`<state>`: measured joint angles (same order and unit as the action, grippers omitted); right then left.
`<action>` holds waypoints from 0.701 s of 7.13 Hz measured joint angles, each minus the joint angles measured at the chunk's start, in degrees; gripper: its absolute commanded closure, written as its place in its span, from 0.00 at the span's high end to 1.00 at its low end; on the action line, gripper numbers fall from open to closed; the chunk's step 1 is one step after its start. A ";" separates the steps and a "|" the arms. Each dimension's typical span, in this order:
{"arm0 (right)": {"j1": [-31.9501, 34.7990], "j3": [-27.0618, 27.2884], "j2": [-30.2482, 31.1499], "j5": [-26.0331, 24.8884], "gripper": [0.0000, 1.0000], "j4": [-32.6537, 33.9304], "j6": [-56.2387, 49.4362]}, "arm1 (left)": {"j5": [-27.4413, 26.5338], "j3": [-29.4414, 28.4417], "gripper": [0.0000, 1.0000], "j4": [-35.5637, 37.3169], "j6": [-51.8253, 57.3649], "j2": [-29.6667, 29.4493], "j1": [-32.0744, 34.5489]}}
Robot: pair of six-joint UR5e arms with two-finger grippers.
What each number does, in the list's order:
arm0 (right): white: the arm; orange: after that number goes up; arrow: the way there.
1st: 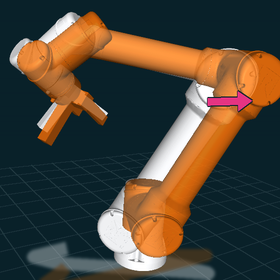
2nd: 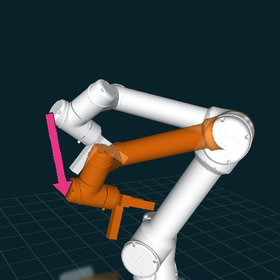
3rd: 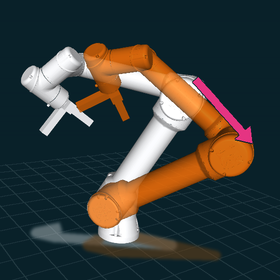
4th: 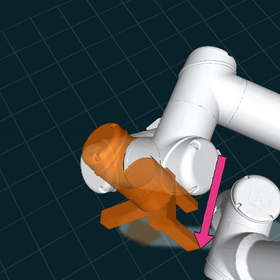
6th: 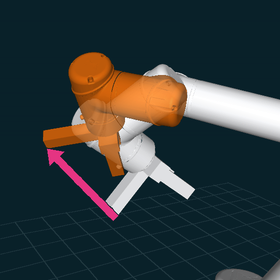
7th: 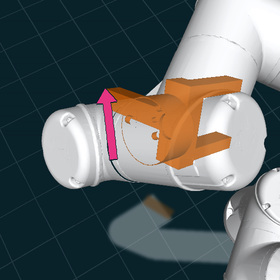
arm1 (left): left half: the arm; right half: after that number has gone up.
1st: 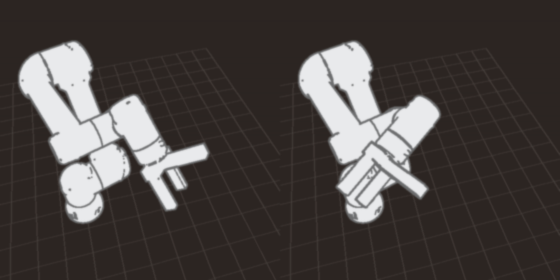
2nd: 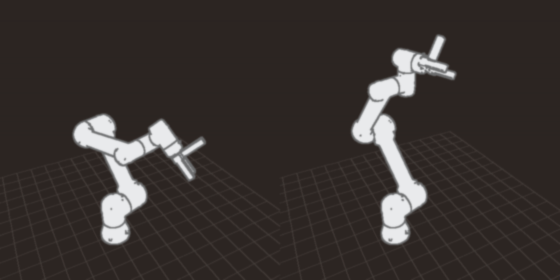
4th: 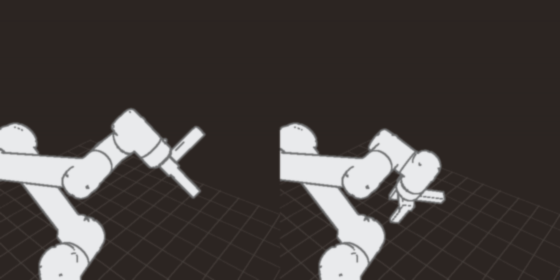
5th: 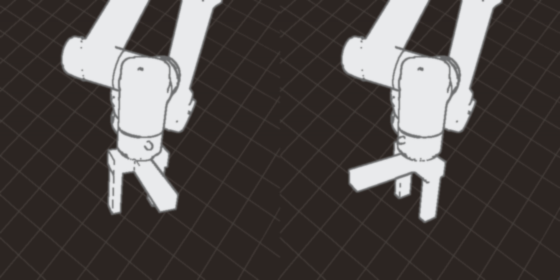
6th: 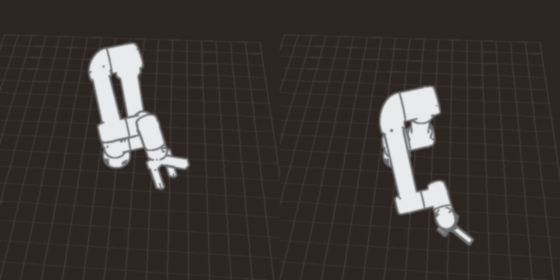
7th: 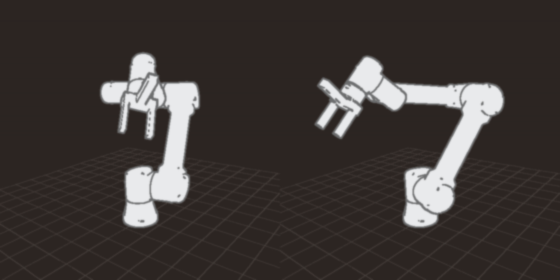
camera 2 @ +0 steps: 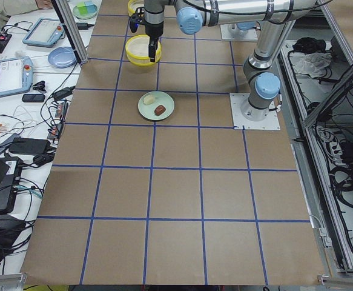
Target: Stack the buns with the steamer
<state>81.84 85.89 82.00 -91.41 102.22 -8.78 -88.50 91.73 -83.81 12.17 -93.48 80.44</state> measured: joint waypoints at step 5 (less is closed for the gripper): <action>-19.81 -4.18 -16.90 0.55 1.00 13.79 -16.63 | 2.64 5.08 0.97 9.31 -9.54 -10.31 -3.68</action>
<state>62.03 81.72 65.10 -90.86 116.01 -25.42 -85.86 96.82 -74.50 2.63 -103.79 76.76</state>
